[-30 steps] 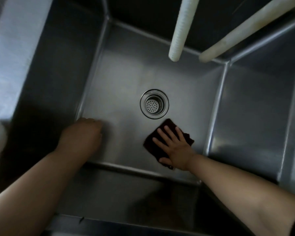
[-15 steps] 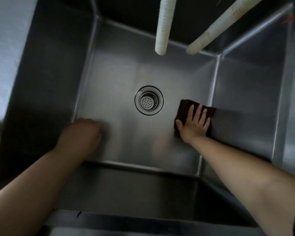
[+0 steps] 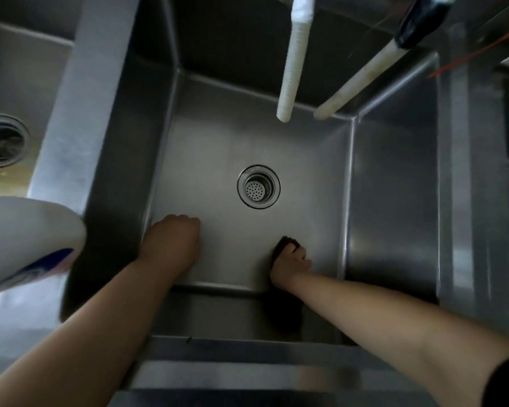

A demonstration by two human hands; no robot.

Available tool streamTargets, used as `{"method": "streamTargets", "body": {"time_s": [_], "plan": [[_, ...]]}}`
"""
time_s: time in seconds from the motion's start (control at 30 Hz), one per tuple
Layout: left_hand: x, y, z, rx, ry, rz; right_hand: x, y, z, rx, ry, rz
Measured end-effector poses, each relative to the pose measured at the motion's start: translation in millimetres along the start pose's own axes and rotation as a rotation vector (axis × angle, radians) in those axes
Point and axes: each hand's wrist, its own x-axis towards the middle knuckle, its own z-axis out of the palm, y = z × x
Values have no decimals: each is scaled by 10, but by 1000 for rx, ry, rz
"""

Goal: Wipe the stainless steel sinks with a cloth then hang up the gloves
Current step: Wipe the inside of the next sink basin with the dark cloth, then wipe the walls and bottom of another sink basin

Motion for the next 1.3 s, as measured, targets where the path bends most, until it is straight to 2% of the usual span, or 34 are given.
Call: {"method": "streamTargets", "body": {"time_s": [0.13, 0.17, 0.37, 0.43, 0.67, 0.9, 1.1, 1.3], "plan": [[-113, 7, -180, -14, 8, 54, -329, -120, -329, 348, -170, -194], [-151, 13, -253, -19, 21, 66, -435, -139, -410, 418, -160, -225], [-555, 120, -707, -80, 63, 120, -1197, -159, -750, 673, 94, -517], [-756, 201, -816, -121, 121, 101, -1445, -115, -790, 744, 178, -610], [-1457, 533, -1050, -465, 314, -65, -2106, 66, -798, 733, 356, -852], [-2186, 776, -1074, -919, 523, -273, -2610, 325, -701, 575, 466, -1083], [-2811, 696, -1098, -977, 632, -344, -3071, 361, -626, 496, 470, -1239], [-3340, 268, -1195, -1036, 786, -346, -3561, 4, -531, 514, 383, -1338]]}}
